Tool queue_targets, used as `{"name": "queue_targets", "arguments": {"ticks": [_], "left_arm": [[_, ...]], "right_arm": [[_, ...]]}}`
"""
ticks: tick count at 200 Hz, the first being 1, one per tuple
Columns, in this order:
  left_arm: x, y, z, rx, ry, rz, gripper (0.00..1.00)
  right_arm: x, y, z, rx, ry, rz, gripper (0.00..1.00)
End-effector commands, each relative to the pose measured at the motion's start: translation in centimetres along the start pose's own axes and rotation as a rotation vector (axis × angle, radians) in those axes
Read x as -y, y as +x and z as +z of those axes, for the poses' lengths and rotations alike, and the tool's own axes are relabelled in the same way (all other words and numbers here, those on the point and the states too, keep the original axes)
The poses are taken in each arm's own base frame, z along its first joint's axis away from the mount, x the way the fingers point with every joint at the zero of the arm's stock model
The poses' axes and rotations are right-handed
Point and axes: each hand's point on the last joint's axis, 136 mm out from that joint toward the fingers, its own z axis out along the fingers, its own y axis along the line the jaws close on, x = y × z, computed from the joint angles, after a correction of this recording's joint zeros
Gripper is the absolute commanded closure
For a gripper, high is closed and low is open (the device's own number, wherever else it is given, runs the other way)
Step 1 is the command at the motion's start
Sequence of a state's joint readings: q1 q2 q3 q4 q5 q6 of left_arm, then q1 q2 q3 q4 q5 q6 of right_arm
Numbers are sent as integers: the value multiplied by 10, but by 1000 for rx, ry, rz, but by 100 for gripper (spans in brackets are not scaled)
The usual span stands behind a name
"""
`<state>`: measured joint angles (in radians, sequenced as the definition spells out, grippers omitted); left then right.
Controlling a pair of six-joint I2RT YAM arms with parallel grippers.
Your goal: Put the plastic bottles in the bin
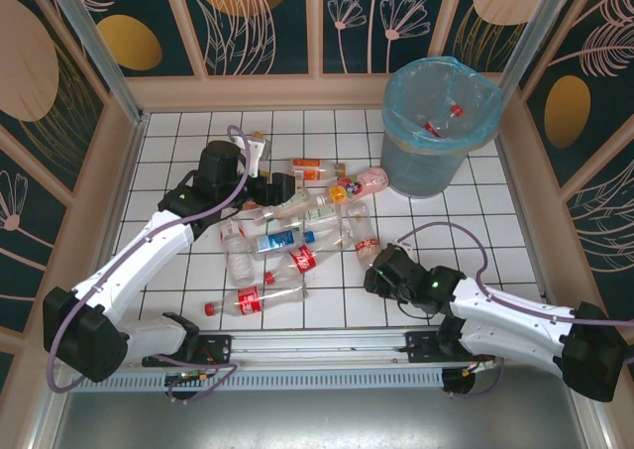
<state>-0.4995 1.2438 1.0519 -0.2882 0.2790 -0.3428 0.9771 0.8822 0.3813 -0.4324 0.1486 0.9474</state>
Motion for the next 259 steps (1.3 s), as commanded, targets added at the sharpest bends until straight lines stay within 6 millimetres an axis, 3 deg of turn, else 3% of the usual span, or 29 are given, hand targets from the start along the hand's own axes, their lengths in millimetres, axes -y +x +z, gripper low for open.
{"name": "queue_targets", "arguments": {"ticks": [1,27,92,116,135,158,179,200,211,236,246,259], "left_arm": [[3,-7,-6,36,5,9,20],[4,-8,-7,39,5,8,20],[5,-13,-5,41,5,9,20],[9,-24,-8,67,10,20,20],[14,-36,-13,98,13,39,20],[26,-54,-23,158,47,120,21],[34,-78,-41,264,20,301,21],[49,-103,-69,408,-31,588,15],[63,-106,-82,478,-19,783,13],[96,-77,-105,620,52,1286,2],[94,-51,-98,612,64,1453,1],[90,-38,-94,585,47,1588,1]], "right_arm": [[-4,5,3,-9,-43,-13,49],[0,7,5,-5,-38,4,49],[-5,3,-2,-3,-45,-23,75],[-12,-4,-21,-13,-27,-30,88],[-22,-13,-47,-22,-32,-21,95],[-42,-20,-80,-42,-97,-14,97],[-61,-25,-103,-57,-163,-39,97],[-95,-24,-123,-114,-293,-101,97],[-111,-26,-131,-128,-352,-128,98],[-143,-31,-144,-166,-491,-162,99],[-151,-34,-149,-176,-530,-159,100],[-155,-38,-153,-182,-560,-153,100]]}}
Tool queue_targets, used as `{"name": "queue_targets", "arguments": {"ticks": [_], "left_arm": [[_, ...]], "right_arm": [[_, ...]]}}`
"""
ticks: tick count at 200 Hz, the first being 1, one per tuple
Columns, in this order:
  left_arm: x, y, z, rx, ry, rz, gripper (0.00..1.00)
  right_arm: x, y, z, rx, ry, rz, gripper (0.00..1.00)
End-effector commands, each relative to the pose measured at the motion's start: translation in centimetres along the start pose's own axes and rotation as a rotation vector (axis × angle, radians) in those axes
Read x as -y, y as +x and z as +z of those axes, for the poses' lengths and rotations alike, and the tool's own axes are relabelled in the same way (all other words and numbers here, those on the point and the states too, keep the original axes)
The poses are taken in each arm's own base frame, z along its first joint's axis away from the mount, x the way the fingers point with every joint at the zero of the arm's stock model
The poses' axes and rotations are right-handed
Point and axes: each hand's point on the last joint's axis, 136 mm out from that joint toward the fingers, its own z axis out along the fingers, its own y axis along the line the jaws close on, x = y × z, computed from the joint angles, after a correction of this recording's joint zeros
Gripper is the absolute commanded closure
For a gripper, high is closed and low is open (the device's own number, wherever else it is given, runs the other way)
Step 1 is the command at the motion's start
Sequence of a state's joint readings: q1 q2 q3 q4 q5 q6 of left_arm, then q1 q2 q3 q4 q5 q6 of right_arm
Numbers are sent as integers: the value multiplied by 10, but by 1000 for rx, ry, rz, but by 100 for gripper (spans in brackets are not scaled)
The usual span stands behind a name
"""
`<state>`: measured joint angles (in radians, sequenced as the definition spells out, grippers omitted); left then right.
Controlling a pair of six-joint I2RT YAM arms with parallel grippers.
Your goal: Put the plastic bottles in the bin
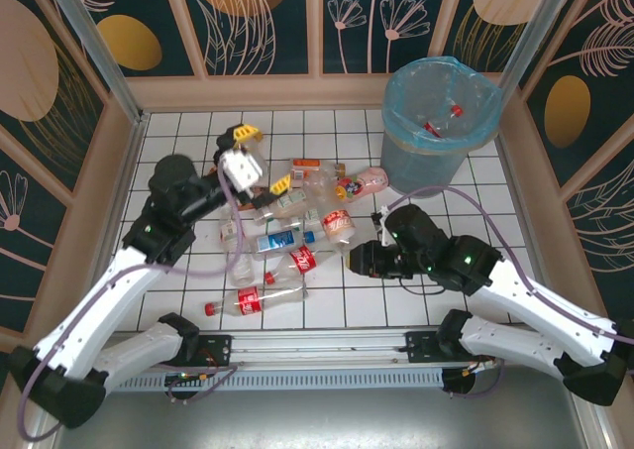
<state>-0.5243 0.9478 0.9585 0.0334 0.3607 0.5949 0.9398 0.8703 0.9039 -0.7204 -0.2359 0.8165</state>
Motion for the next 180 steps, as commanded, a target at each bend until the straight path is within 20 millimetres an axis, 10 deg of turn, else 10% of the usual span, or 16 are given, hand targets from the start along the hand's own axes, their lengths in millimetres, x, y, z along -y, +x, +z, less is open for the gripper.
{"name": "queue_targets", "arguments": {"ticks": [1,62,109,147,180], "left_arm": [[31,2,-3,87,96,487,2],[57,8,0,93,179,520,2],[44,-5,0,162,60,395,1],[55,1,-4,171,95,281,2],[58,14,-11,137,70,271,2]], "right_arm": [[-34,-7,-12,-26,-152,-49,100],[-47,-41,-24,8,-232,-37,100],[-84,-141,-103,404,-317,-37,100],[-58,-221,-158,734,-239,150,100],[-48,-258,-173,824,-508,405,100]]}}
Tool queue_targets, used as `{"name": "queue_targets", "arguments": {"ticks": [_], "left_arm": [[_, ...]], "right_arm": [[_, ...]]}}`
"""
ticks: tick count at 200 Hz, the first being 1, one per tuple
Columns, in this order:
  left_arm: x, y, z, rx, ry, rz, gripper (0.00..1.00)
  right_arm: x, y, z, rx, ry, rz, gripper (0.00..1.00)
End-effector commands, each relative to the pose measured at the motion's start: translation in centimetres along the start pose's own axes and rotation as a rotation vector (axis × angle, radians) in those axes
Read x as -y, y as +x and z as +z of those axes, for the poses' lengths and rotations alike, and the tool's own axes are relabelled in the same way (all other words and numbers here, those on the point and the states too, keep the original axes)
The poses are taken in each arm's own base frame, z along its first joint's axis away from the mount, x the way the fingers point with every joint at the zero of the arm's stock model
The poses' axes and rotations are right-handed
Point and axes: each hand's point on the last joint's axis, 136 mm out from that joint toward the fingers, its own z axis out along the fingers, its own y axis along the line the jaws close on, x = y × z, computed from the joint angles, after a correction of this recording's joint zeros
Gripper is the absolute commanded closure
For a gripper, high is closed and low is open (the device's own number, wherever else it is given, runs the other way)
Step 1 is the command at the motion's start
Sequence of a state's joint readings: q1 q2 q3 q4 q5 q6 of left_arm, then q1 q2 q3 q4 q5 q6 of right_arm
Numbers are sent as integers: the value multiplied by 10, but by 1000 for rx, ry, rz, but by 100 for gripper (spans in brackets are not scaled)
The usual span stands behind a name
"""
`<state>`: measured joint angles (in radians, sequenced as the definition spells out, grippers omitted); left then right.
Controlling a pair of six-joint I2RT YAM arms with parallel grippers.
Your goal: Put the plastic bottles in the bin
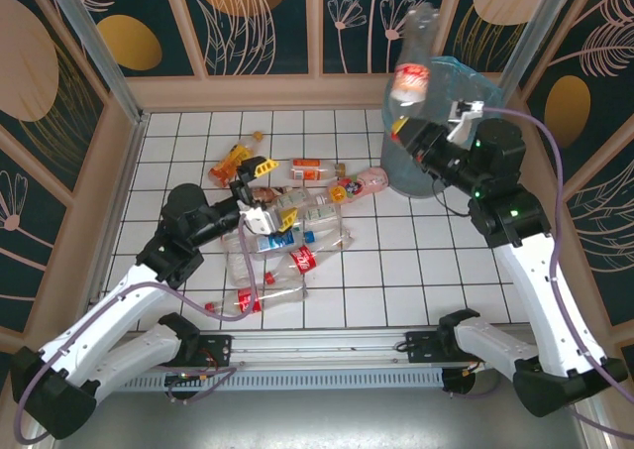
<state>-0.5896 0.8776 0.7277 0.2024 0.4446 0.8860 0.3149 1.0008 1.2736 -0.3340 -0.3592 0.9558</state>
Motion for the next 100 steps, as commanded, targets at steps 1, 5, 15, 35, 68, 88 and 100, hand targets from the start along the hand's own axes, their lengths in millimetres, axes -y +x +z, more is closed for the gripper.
{"name": "queue_targets", "arguments": {"ticks": [1,5,15,35,68,88,100], "left_arm": [[-3,-6,-8,25,-43,-20,2],[-1,-4,-8,18,-45,-20,1],[3,2,-10,2,-45,-20,2],[13,9,-11,-10,-33,-30,2],[25,20,-10,-22,-21,-48,2],[29,25,-10,-34,-16,-55,1],[31,26,-11,-37,-14,-55,2]], "right_arm": [[-9,-31,12,100,-146,238,100],[-8,-33,15,101,-165,274,100],[-6,-35,23,96,-188,354,100],[-4,-38,36,71,-191,460,100],[-3,-48,35,112,-181,626,100],[7,-52,28,168,-172,752,100],[14,-52,23,202,-180,820,100]]}}
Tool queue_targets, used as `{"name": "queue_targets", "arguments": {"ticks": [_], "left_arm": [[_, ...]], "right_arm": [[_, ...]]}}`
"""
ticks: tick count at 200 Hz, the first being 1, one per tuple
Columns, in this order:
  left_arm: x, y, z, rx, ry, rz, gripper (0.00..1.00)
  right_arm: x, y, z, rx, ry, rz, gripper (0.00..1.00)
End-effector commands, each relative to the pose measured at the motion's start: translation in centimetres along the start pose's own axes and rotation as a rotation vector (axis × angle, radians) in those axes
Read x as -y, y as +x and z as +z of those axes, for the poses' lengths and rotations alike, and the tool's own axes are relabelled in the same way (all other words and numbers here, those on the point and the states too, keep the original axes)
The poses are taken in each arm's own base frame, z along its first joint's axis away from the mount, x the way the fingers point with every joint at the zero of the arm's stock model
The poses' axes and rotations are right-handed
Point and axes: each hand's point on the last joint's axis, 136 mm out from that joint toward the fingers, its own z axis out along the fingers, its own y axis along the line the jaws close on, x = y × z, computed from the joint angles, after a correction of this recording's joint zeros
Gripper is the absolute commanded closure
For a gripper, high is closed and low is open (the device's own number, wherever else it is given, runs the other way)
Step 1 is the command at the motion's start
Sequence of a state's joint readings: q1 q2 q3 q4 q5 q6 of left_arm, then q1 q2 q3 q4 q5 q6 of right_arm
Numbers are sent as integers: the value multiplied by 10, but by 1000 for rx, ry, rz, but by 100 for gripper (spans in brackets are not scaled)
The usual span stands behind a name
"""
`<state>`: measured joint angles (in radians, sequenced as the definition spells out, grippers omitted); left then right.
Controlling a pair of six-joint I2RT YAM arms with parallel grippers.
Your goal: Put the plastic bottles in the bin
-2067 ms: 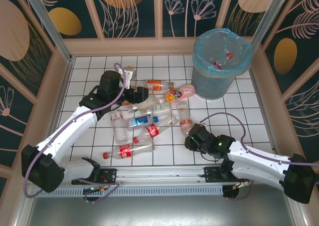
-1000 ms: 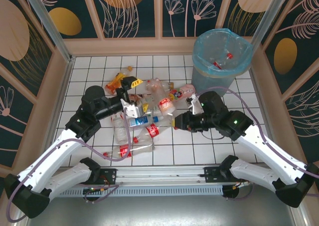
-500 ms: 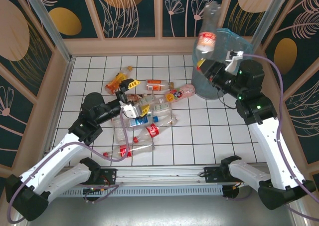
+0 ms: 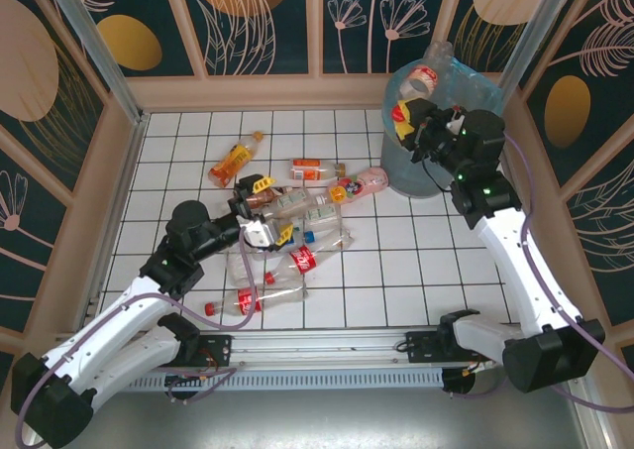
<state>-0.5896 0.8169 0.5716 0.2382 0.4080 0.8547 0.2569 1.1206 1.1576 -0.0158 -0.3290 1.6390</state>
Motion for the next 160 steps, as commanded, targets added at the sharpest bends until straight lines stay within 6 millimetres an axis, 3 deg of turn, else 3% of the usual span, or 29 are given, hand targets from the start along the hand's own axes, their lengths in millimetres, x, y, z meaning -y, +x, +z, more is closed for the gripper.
{"name": "queue_targets", "arguments": {"ticks": [1,29,93,103,121,135,160], "left_arm": [[-6,-7,-2,27,-31,0,1],[-4,-9,-3,40,-28,1,1],[-6,-12,-5,45,-33,-1,2],[-6,-11,-5,42,-34,0,2],[-7,-11,-6,39,-38,1,2],[-7,-11,-6,39,-37,-1,1],[-7,-9,-5,32,-37,-2,1]], "right_arm": [[-28,-4,-21,65,-132,170,100],[-19,-11,-22,90,-138,288,100],[-13,-19,-5,48,-265,486,100],[-12,-23,-3,50,-289,512,94],[-8,-28,-1,54,-316,549,92],[-7,-31,-1,61,-335,568,72],[-15,-35,-4,65,-380,570,53]]}}
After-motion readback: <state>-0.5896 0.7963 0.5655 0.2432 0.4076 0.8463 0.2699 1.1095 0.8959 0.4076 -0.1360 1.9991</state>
